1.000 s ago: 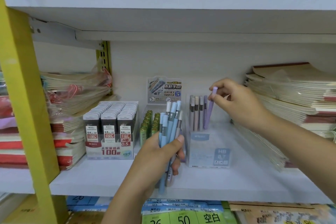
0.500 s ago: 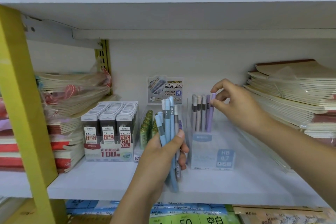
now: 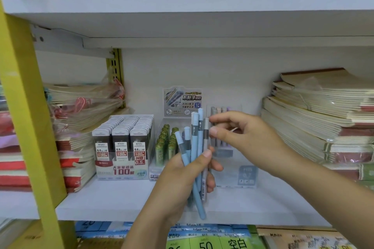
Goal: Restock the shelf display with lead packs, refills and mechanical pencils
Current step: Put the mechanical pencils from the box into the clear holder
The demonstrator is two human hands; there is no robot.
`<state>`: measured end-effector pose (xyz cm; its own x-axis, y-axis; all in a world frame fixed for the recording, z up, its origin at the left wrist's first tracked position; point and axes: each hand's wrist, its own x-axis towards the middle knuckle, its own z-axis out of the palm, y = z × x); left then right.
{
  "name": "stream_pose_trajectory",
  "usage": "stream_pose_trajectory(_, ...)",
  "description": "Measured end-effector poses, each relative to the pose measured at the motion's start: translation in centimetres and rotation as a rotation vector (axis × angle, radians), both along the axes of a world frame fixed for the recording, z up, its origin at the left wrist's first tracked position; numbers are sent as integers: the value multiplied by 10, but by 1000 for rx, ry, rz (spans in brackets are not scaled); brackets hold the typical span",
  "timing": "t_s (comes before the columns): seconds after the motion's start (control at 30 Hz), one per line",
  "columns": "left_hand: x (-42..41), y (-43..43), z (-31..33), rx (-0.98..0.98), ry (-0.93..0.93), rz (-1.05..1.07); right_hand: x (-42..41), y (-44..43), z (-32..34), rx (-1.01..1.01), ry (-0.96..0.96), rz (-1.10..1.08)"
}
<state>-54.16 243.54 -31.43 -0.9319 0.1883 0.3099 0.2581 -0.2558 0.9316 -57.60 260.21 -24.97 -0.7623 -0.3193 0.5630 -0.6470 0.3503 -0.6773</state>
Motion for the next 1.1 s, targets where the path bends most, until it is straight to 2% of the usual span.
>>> stream_pose_trajectory(0.1, 2, 2, 0, -23, -2, -10, 3, -3, 1, -111, -132, 63)
stream_pose_trajectory(0.17, 2, 2, 0, -25, -5, -9, 4, -2, 3, -113, -194, 96)
stream_pose_trajectory(0.27, -1, 2, -1, -30, -5, -10, 4, -3, 5, -143, -210, 78)
stream_pose_trajectory(0.37, -5, 0, -4, 11, -11, 12, 2, -1, 18, -330, -126, -20)
stream_pose_trajectory(0.47, -9, -5, -5, 40, -33, 64, -2, 12, 40, -489, 68, -148)
stream_pose_trajectory(0.57, -11, -8, -6, 62, -44, 87, -11, 21, 48, -349, 197, -210)
stream_pose_trajectory(0.67, -12, -8, -6, 74, -50, 97, -22, 21, 42, -121, 202, -246)
stream_pose_trajectory(0.73, -12, -8, -6, 76, -52, 96, -28, 18, 36, -51, 179, -239)
stream_pose_trajectory(1.1, -12, -11, -7, 78, -62, 99, -39, 11, 22, 15, 141, -174)
